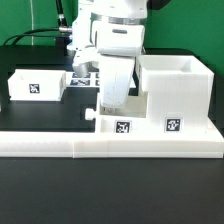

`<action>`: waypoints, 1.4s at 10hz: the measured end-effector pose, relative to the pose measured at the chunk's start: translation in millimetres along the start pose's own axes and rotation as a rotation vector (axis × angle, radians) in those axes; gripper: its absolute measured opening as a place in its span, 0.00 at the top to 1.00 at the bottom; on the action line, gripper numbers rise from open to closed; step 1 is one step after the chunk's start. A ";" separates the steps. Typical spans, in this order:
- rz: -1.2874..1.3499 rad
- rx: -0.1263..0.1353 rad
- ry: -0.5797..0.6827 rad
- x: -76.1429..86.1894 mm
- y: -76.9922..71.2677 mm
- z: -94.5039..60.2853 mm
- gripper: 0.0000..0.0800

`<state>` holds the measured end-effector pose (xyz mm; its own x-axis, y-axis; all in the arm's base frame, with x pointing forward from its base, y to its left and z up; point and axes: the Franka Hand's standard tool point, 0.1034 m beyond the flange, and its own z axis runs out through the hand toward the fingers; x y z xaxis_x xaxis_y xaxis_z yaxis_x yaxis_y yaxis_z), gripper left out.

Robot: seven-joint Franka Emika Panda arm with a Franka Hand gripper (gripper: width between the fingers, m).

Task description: Assemble drawer

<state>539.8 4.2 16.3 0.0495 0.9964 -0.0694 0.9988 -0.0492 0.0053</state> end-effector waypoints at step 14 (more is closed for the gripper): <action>-0.099 -0.003 -0.006 6.8 0.9 4.7 0.94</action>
Offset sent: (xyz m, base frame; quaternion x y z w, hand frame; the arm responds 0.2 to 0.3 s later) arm 0.0000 0.0000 0.0000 0.0000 0.0000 0.0000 1.0000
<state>541.1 10.5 11.2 -0.0491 0.9959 -0.0757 0.9988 0.0493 0.0013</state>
